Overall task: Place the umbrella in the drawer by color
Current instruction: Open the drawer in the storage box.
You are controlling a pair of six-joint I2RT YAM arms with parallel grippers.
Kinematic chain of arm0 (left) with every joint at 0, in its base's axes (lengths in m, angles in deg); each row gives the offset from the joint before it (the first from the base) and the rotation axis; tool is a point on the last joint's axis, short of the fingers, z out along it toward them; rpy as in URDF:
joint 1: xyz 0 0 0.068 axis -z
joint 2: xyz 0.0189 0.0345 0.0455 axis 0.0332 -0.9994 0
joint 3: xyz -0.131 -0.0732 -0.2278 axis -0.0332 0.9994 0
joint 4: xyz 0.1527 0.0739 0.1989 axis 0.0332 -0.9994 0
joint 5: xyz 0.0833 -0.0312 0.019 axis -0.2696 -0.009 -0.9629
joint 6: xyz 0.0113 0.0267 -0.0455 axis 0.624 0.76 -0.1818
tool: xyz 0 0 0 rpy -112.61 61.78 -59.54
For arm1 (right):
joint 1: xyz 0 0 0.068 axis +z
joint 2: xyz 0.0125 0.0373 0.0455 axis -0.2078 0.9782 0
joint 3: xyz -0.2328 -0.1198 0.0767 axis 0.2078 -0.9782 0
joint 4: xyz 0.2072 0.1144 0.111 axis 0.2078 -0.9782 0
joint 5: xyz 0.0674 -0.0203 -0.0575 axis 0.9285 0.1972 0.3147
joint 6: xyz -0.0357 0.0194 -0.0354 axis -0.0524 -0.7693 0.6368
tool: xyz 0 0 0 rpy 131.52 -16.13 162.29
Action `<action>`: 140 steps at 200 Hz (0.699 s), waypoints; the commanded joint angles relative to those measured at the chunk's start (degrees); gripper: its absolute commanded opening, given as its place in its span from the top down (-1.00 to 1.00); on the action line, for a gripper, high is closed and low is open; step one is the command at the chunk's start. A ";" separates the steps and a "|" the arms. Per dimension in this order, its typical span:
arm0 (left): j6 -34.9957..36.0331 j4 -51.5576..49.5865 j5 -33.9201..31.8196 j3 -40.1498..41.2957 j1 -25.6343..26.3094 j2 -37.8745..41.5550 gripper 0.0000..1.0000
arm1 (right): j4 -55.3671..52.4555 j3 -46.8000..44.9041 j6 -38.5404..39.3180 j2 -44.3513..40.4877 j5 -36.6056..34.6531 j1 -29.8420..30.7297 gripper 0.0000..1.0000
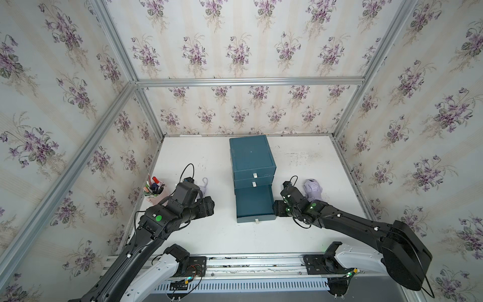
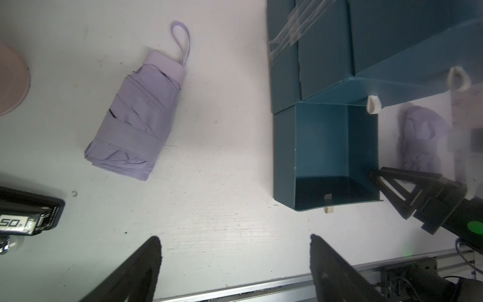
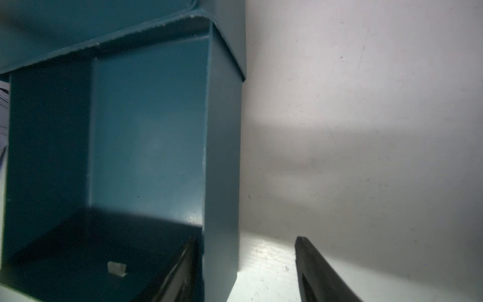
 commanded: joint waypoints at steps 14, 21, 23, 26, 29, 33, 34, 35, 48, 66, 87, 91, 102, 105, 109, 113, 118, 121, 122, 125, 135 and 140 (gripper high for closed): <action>-0.41 -4.19 -6.33 2.73 -0.41 2.86 -0.78 | -1.53 -0.01 0.72 0.11 0.66 0.02 -0.28; -1.21 -4.83 -7.35 3.14 -0.42 3.39 -0.80 | -1.49 -0.52 0.85 -0.48 0.63 0.00 -0.29; -1.41 -4.87 -7.41 3.23 -0.41 3.56 -0.81 | -1.43 -0.58 0.87 -0.61 0.67 0.00 -0.29; -1.45 -4.72 -7.36 3.42 -0.45 3.85 -0.81 | -1.38 -0.76 0.94 -0.83 0.75 0.00 -0.29; -1.41 -4.47 -7.30 3.45 -0.42 4.08 -0.81 | -1.31 -0.88 0.96 -0.99 0.97 0.00 -0.29; -1.40 -4.33 -7.30 3.50 -0.42 4.30 -0.81 | -1.22 -0.91 1.09 -1.08 1.24 0.00 -0.30; -1.45 -4.30 -7.37 3.45 -0.42 4.37 -0.81 | -1.26 -0.95 1.11 -1.13 1.31 0.00 -0.30; -1.57 -4.33 -7.44 3.43 -0.41 4.45 -0.81 | -1.28 -0.84 1.13 -1.11 1.40 0.00 -0.30; -3.13 -4.73 -8.81 3.38 -0.58 4.98 -0.82 | -1.96 -0.20 1.14 -0.94 2.58 0.08 -0.30; -3.69 -3.30 -8.93 4.34 -0.61 5.23 -0.83 | -3.58 0.84 0.38 -1.45 1.97 0.35 -0.30; -4.93 -2.18 -9.92 6.51 -0.70 4.33 -0.85 | -4.37 1.31 0.60 -2.23 1.92 0.35 -0.30; -5.32 -2.01 -9.98 6.99 -0.75 4.15 -0.85 | -4.19 1.38 0.73 -2.16 1.92 0.35 -0.29; -6.38 -1.46 -9.98 8.48 -0.85 3.74 -0.86 | -4.08 1.80 1.19 -1.29 2.13 0.44 -0.25; -6.69 -1.13 -9.90 8.89 -0.85 3.74 -0.86 | -4.25 2.10 1.20 -0.96 1.98 0.51 -0.24; -6.88 -0.88 -9.81 9.49 -0.85 3.76 -0.87 | -4.57 2.44 1.28 -0.52 1.65 0.58 -0.23; -7.09 -0.47 -9.72 9.97 -0.93 3.78 -0.87 | -4.79 2.71 1.32 -0.08 1.44 0.61 -0.22; -7.54 -0.26 -9.91 10.78 -1.07 3.74 -0.88 | -4.89 3.05 1.38 0.47 1.31 0.75 -0.18; -7.93 -0.15 -10.09 11.13 -1.17 3.74 -0.89 | -4.89 3.24 1.56 0.72 1.30 0.86 -0.16; -8.19 -0.19 -10.12 11.23 -1.23 3.74 -0.89 | -4.94 3.24 1.61 0.74 1.35 0.83 -0.16; -8.64 -0.10 -10.22 11.47 -1.35 3.69 -0.90 | -4.95 3.40 1.71 1.02 1.29 0.99 -0.14; -9.85 0.43 -10.54 12.61 -2.00 3.57 -0.93 | -5.08 3.96 1.73 1.82 0.53 1.14 -0.10; -10.37 0.87 -10.71 13.20 -2.35 3.41 -0.93 | -5.23 4.21 1.75 2.25 0.15 1.14 -0.07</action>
